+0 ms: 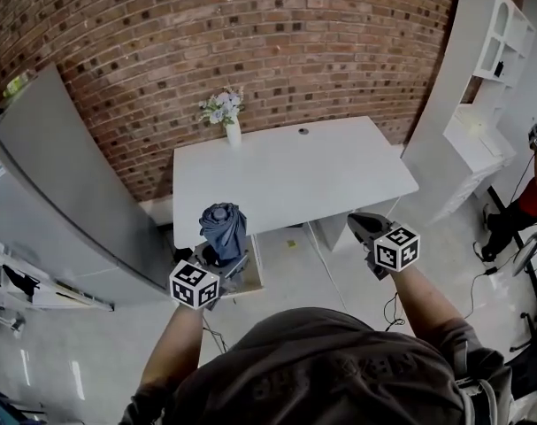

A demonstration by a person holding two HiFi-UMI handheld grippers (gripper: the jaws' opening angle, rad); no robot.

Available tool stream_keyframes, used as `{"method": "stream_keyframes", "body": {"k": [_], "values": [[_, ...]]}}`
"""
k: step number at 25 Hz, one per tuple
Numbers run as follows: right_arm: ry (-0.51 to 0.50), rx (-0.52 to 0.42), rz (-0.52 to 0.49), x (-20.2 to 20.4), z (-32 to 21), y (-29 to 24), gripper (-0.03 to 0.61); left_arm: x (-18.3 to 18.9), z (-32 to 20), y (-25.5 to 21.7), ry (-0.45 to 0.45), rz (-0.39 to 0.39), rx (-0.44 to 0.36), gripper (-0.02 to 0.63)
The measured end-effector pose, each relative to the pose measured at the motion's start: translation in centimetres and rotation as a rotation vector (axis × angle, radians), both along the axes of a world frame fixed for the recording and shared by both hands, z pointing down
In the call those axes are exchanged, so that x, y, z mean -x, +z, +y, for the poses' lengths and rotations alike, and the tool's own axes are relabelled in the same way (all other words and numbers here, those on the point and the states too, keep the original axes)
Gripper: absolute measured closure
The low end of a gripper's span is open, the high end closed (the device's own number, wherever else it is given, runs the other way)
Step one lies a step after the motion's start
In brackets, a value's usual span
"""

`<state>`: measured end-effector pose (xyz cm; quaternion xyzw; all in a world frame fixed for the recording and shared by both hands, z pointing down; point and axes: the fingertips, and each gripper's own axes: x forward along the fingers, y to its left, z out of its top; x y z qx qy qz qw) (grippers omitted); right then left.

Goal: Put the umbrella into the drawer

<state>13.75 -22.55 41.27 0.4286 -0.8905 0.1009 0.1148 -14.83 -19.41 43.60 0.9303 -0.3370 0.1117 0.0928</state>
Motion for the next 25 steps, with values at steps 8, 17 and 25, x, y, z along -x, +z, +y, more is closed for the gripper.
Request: {"method": "stream_keyframes", "body": {"k": [8, 17, 25], "values": [[-0.164, -0.020, -0.034, -4.8, -7.8, 0.5, 0.586, -4.1, -3.0, 0.2, -0.197, -0.030, -0.019, 0.357], [-0.320, -0.012, -0.041, -9.7, -13.6, 0.5, 0.586, -10.5, -4.3, 0.2, -0.386, 0.021, 0.014, 0.357], [-0.299, 0.030, -0.042, -6.1, -14.3, 3.8, 0.586, -8.2, -5.1, 2.4, -0.333, -0.027, 0.030, 0.359]]}}
